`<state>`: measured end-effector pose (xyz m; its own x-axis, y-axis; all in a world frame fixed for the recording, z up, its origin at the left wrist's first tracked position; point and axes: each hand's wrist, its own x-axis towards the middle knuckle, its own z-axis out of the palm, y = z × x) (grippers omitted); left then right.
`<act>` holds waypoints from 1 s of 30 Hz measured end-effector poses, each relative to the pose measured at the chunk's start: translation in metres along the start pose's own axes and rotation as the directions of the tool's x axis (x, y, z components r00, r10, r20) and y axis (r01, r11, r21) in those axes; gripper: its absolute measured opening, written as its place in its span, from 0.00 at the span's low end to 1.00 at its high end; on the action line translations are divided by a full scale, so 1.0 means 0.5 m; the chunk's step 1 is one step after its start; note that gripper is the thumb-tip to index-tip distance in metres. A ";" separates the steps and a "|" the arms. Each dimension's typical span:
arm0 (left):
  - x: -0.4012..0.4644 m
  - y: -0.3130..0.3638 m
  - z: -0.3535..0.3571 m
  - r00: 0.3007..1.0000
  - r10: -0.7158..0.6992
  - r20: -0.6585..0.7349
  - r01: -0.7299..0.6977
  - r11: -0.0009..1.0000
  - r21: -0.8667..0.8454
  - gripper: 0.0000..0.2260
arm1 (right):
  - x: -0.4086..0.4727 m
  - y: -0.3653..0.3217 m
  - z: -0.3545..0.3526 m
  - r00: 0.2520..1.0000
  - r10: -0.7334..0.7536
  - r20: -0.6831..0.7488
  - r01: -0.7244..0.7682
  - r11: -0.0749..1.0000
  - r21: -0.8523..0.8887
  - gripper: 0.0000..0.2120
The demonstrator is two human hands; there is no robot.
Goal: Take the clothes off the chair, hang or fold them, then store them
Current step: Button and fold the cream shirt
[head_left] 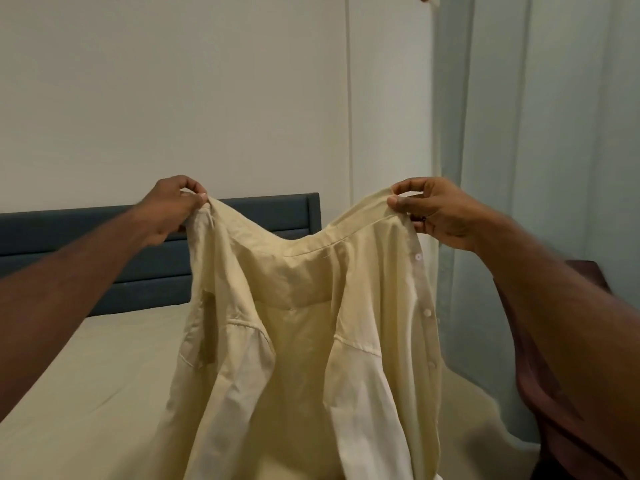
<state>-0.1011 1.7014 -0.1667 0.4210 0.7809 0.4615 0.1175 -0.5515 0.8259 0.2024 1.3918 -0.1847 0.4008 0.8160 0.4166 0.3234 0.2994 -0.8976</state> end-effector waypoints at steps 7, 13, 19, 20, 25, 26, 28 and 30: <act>0.005 -0.046 -0.054 0.989 -0.041 0.143 0.023 0.992 0.121 0.06 | -0.013 0.007 -0.031 1.000 0.003 0.013 -0.002 0.999 -0.038 0.15; -0.018 -0.014 -0.038 0.994 0.041 0.098 -0.034 0.997 -0.067 0.14 | -0.032 -0.002 -0.012 0.938 -0.178 0.297 0.099 0.960 0.263 0.13; -0.065 0.122 0.156 0.806 0.314 0.501 -0.159 0.931 -0.328 0.06 | 0.020 -0.024 0.128 0.889 -0.150 0.432 0.135 0.989 0.066 0.22; -0.067 0.142 0.186 0.697 0.389 0.602 -0.180 0.908 -0.379 0.03 | 0.023 -0.027 0.148 0.879 -0.167 0.447 0.169 0.985 0.038 0.09; -0.074 0.151 0.257 0.832 0.346 0.434 -0.238 0.929 -0.283 0.04 | 0.031 -0.023 0.177 0.894 -0.168 0.415 0.178 0.984 0.015 0.02; -0.073 0.137 0.255 0.894 0.290 0.341 -0.192 0.937 -0.293 0.04 | 0.035 -0.017 0.176 0.918 -0.171 0.359 0.201 0.979 -0.047 0.02; -0.078 0.110 0.245 0.986 0.163 -0.021 -0.163 0.948 -0.274 0.09 | 0.042 -0.004 0.175 0.971 -0.192 0.143 0.225 0.936 -0.271 0.02; -0.103 0.087 0.234 0.943 0.112 -0.313 -0.161 0.978 -0.135 0.13 | 0.056 0.011 0.169 0.953 -0.263 -0.150 0.167 0.871 -0.463 0.04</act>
<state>-0.0122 1.6029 -0.1926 0.1287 0.7665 0.6292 -0.0745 -0.6252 0.7769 0.1430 1.4579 -0.1901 0.4253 0.6250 0.6546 0.7452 0.1685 -0.6451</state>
